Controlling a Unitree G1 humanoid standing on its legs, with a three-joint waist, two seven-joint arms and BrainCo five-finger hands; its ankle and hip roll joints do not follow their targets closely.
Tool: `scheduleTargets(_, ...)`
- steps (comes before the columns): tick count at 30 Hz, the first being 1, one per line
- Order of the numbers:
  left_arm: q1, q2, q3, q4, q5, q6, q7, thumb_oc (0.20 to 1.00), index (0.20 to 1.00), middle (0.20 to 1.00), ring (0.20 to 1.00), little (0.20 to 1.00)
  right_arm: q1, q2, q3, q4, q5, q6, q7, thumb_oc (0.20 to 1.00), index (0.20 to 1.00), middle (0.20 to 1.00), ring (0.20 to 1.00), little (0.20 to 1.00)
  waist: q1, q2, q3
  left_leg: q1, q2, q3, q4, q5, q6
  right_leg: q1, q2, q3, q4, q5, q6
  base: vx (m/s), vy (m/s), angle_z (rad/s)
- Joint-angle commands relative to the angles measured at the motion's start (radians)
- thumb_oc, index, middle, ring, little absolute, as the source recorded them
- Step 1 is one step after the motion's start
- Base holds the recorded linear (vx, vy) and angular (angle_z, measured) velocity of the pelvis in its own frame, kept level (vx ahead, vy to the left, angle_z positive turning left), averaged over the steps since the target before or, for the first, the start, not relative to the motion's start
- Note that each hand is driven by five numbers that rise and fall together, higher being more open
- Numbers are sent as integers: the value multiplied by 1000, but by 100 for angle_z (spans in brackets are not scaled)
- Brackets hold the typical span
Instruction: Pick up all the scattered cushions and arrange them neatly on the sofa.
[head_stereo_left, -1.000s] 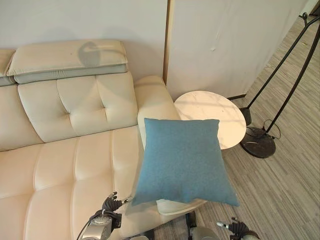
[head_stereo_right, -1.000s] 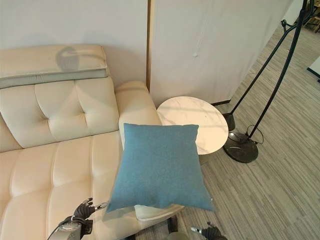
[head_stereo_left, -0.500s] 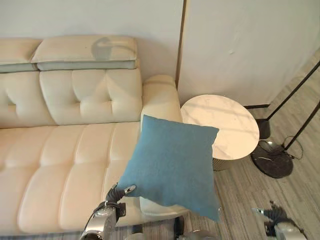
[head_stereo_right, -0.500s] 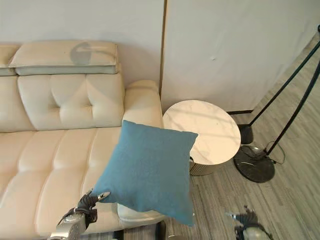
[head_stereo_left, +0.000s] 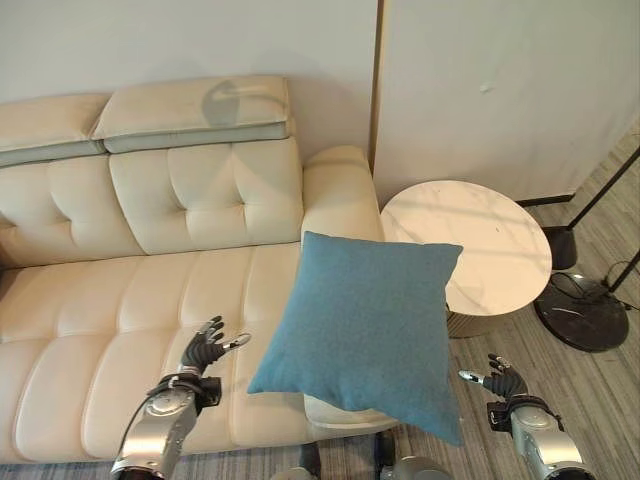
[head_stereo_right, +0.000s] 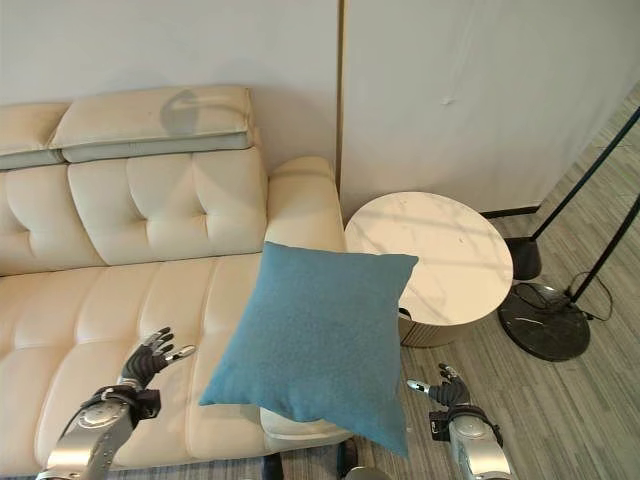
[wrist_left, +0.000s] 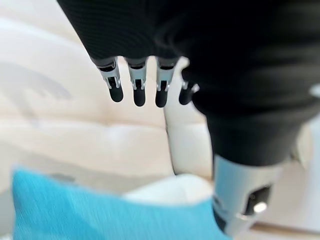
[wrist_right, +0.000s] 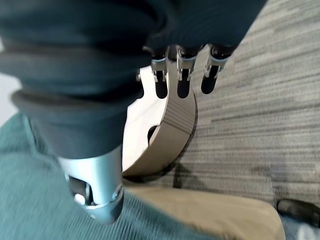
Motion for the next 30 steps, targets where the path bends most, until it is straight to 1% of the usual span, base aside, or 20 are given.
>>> scheduleTargets(1, -110, 2, -17, 143, -64, -22, 22, 1000, 1000, 1000, 1000, 1000, -78, -26, 9, 26, -7, -12, -14, 1000, 1000, 1000, 1000, 1000, -2, -59, -40, 15, 3, 29, 0, -71, -35, 12, -45, 39, 3, -126, 87, 22, 96, 0)
scheduleTargets(2, -136, 3, -27, 177, -62, -24, 27, 1000, 1000, 1000, 1000, 1000, -97, -28, 18, 33, -9, -10, -18, 1000, 1000, 1000, 1000, 1000, -2, -61, -40, 14, 2, 31, 0, -73, -34, 10, -45, 43, 3, -124, 89, 22, 154, -14)
scheduleTargets(3, -251, -15, -74, 339, -66, -30, 52, 1000, 1000, 1000, 1000, 1000, -174, -27, 69, 65, -15, -7, -33, 1000, 1000, 1000, 1000, 1000, -10, -73, -33, 0, 2, 48, 0, -75, -32, -12, -48, 62, 3, -112, 96, 17, 125, -17)
scheduleTargets(7, -308, -20, -96, 393, -70, -38, 71, 1000, 1000, 1000, 1000, 1000, -216, -21, 89, 87, -9, -12, -48, 1000, 1000, 1000, 1000, 1000, -14, -78, -24, -15, 3, 52, 0, -72, -32, -30, -49, 68, 3, -108, 97, -15, 59, -16)
scheduleTargets(9, -433, -38, -152, 455, -107, -49, 101, 1000, 1000, 1000, 1000, 1000, -311, 3, 147, 110, 6, -17, -76, 1000, 1000, 1000, 1000, 1000, -26, -86, 7, -64, 6, 58, 0, -62, -30, -89, -48, 88, 3, -88, 98, -88, 65, -9)
scheduleTargets(10, -434, -38, -152, 456, -107, -49, 101, 1000, 1000, 1000, 1000, 1000, -312, 3, 147, 111, 6, -18, -76, 1000, 1000, 1000, 1000, 1000, -25, -86, 6, -66, 6, 58, 0, -62, -30, -92, -48, 89, 3, -87, 98, -89, 57, -21)
scheduleTargets(12, -543, -46, -199, 503, -152, -63, 127, 1000, 1000, 1000, 1000, 1000, -391, 25, 195, 140, 28, -27, -98, 1000, 1000, 1000, 1000, 1000, -33, -89, 30, -110, 7, 61, 0, -50, -27, -145, -47, 105, 3, -67, 98, -72, 48, -21)
scheduleTargets(13, -546, -46, -199, 505, -152, -64, 127, 1000, 1000, 1000, 1000, 1000, -393, 25, 195, 141, 29, -28, -99, 1000, 1000, 1000, 1000, 1000, -33, -89, 29, -113, 8, 61, 0, -49, -27, -148, -47, 105, 3, -66, 98, -77, 49, -8)
scheduleTargets(16, -646, -73, -243, 563, -192, -74, 154, 1000, 1000, 1000, 1000, 1000, -464, 77, 250, 160, 69, -33, -121, 1000, 1000, 1000, 1000, 1000, -40, -86, 53, -155, 3, 60, 0, -37, -24, -195, -49, 112, 3, -47, 97, -50, 61, -14)
scheduleTargets(18, -684, -101, -268, 564, -220, -82, 171, 1000, 1000, 1000, 1000, 1000, -493, 118, 302, 141, 79, -37, -130, 1000, 1000, 1000, 1000, 1000, -43, -83, 64, -182, -2, 59, 0, -28, -24, -222, -53, 112, 3, -35, 97, -7, 58, -15)
scheduleTargets(21, -680, -131, -284, 537, -241, -87, 182, 1000, 1000, 1000, 1000, 1000, -488, 140, 350, 89, 66, -31, -124, 1000, 1000, 1000, 1000, 1000, -43, -86, 76, -188, -7, 56, 0, -28, -22, -228, -54, 114, 3, -34, 97, 17, 45, -6)
scheduleTargets(22, -648, -174, -302, 483, -279, -91, 200, 1000, 1000, 1000, 1000, 1000, -470, 155, 376, 34, 66, -30, -116, 1000, 1000, 1000, 1000, 1000, -42, -87, 88, -182, -9, 56, 0, -30, -20, -224, -57, 114, 3, -34, 97, 0, 0, 0)
scheduleTargets(23, -648, -174, -302, 482, -279, -91, 200, 1000, 1000, 1000, 1000, 1000, -470, 155, 376, 33, 66, -30, -116, 1000, 1000, 1000, 1000, 1000, -42, -87, 86, -185, -9, 56, 0, -29, -20, -226, -57, 115, 3, -33, 97, 45, 48, -2)
scheduleTargets(24, -615, -215, -336, 418, -301, -90, 201, 1000, 1000, 1000, 1000, 1000, -459, 165, 408, 2, 49, -26, -101, 1000, 1000, 1000, 1000, 1000, -39, -87, 94, -183, -14, 55, 0, -30, -17, -224, -60, 115, 3, -34, 98, 0, 0, 0)
scheduleTargets(25, -615, -215, -336, 417, -301, -90, 201, 1000, 1000, 1000, 1000, 1000, -459, 165, 408, 1, 49, -25, -101, 1000, 1000, 1000, 1000, 1000, -39, -87, 94, -182, -14, 55, 0, -30, -17, -223, -60, 115, 3, -34, 98, 43, 40, 0)
scheduleTargets(26, -569, -253, -367, 340, -345, -92, 203, 1000, 1000, 1000, 1000, 1000, -439, 169, 436, -32, 23, -15, -83, 1000, 1000, 1000, 1000, 1000, -36, -87, 102, -177, -17, 51, 0, -34, -15, -216, -65, 114, 3, -38, 97, 0, 0, 0)
scheduleTargets(27, -568, -253, -368, 339, -345, -92, 203, 1000, 1000, 1000, 1000, 1000, -439, 169, 436, -33, 23, -15, -83, 1000, 1000, 1000, 1000, 1000, -37, -87, 102, -176, -17, 51, 0, -34, -15, -215, -65, 114, 3, -38, 97, 28, 30, 3)
scheduleTargets(28, -549, -263, -380, 303, -350, -95, 199, 915, 915, 915, 915, 915, -429, 167, 443, -32, 9, -10, -75, 1000, 1000, 1000, 1000, 1000, -35, -86, 106, -174, -18, 50, 0, -36, -14, -213, -66, 113, 3, -40, 98, 14, 15, 4)
scheduleTargets(29, -521, -275, -389, 253, -385, -98, 205, 460, 460, 460, 460, 460, -419, 166, 446, -44, 1, -7, -72, 922, 922, 922, 922, 922, -33, -86, 109, -172, -19, 48, 0, -38, -13, -210, -67, 110, 3, -41, 99, 16, 20, 5)
scheduleTargets(30, -504, -284, -400, 236, -397, -100, 204, 200, 200, 200, 200, 200, -408, 167, 447, -50, -5, -3, -68, 614, 614, 614, 614, 614, -31, -86, 113, -171, -20, 45, 0, -40, -12, -208, -69, 108, 3, -42, 100, 11, 15, 6)
